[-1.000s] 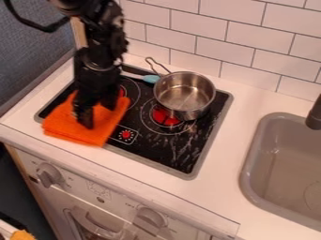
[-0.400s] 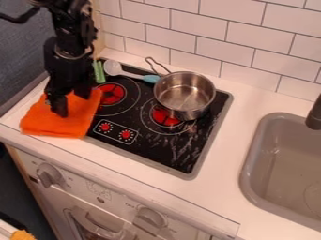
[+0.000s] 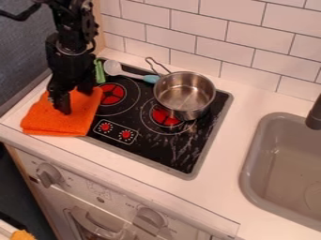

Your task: Moved the orange cloth to the lower right of the stove

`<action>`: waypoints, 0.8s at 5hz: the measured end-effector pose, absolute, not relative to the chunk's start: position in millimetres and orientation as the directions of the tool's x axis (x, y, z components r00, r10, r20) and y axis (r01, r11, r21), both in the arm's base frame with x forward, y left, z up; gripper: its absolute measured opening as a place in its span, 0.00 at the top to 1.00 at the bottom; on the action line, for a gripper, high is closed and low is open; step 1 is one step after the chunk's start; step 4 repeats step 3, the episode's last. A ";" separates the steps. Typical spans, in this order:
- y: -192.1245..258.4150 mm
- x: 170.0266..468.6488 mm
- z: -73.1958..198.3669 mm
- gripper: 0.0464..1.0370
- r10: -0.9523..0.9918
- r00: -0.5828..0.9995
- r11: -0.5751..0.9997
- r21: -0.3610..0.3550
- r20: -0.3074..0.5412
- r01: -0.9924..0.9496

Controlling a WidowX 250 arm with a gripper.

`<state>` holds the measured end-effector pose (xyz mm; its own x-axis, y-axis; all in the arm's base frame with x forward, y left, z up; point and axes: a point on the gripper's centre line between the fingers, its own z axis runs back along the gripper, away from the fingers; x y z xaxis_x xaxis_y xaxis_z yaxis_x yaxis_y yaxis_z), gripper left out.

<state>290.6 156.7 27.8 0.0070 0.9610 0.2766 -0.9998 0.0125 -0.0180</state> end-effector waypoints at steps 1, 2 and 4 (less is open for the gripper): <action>146.6 296.7 59.3 0.04 0.961 0.004 0.030 -0.088 0.277 -0.996; 140.7 297.5 80.6 0.04 0.959 0.056 0.093 -0.123 0.278 -0.988; 140.4 297.5 82.5 0.04 0.959 0.060 0.098 -0.126 0.278 -0.987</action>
